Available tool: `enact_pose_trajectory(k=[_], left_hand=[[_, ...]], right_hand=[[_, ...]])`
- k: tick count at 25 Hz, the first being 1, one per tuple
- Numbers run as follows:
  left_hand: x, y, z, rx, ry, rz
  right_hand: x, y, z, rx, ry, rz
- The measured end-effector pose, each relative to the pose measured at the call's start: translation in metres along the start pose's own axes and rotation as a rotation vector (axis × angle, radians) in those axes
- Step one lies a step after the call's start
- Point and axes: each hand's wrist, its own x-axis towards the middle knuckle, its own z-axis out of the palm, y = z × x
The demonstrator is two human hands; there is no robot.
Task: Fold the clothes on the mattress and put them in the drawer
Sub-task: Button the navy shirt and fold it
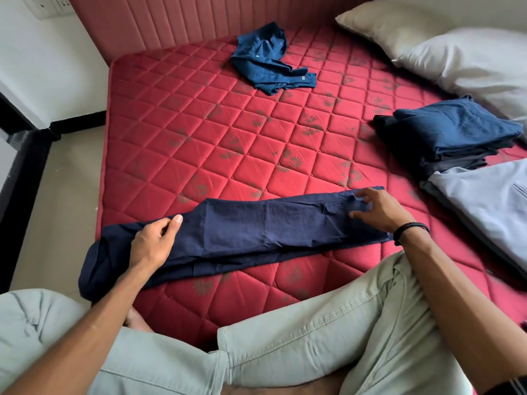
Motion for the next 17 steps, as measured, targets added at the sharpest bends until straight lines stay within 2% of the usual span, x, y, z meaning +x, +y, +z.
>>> enact_pose_trajectory(k=[2, 5, 8, 10, 13, 17], left_hand=[[0.000, 0.007, 0.001, -0.001, 0.057, -0.023], [0.010, 0.032, 0.007, 0.039, 0.093, -0.010], [0.012, 0.049, 0.023, 0.029, 0.020, -0.020], [0.005, 0.046, 0.036, 0.026, 0.066, 0.005], [-0.009, 0.035, 0.039, -0.034, 0.148, 0.068], [-0.008, 0.032, 0.034, -0.034, 0.118, 0.053]], right_hand=[[0.001, 0.002, 0.000, -0.038, -0.043, 0.040], [0.001, -0.005, 0.002, 0.004, -0.013, 0.104], [0.004, -0.008, -0.001, 0.247, 0.089, 0.160], [0.004, -0.009, -0.003, 0.374, 0.195, 0.180], [0.002, -0.016, 0.001, 0.255, 0.286, 0.078], [-0.001, -0.024, 0.020, -0.015, 0.173, 0.059]])
